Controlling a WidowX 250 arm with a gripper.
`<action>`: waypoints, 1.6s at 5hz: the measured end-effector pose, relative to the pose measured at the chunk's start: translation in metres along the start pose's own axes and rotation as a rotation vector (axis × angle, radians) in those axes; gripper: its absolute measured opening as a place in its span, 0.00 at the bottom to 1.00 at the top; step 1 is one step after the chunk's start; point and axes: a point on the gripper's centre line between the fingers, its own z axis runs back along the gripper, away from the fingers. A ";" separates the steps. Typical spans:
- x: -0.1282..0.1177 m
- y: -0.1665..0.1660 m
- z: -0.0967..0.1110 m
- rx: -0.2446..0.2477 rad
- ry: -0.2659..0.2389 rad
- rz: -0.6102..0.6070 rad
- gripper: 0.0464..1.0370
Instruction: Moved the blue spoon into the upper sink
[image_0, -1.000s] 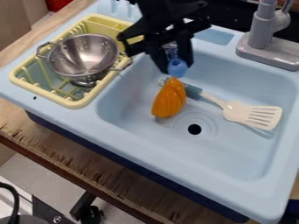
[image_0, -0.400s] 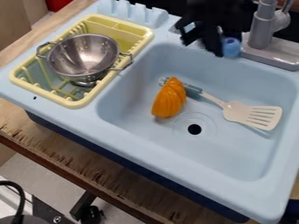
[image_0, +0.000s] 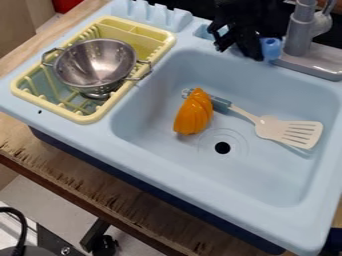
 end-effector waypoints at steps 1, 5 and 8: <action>0.012 0.000 0.003 -0.021 -0.022 0.037 0.30; 0.035 -0.015 -0.004 -0.043 -0.102 0.131 0.30; 0.034 -0.020 -0.007 -0.042 -0.085 0.150 0.90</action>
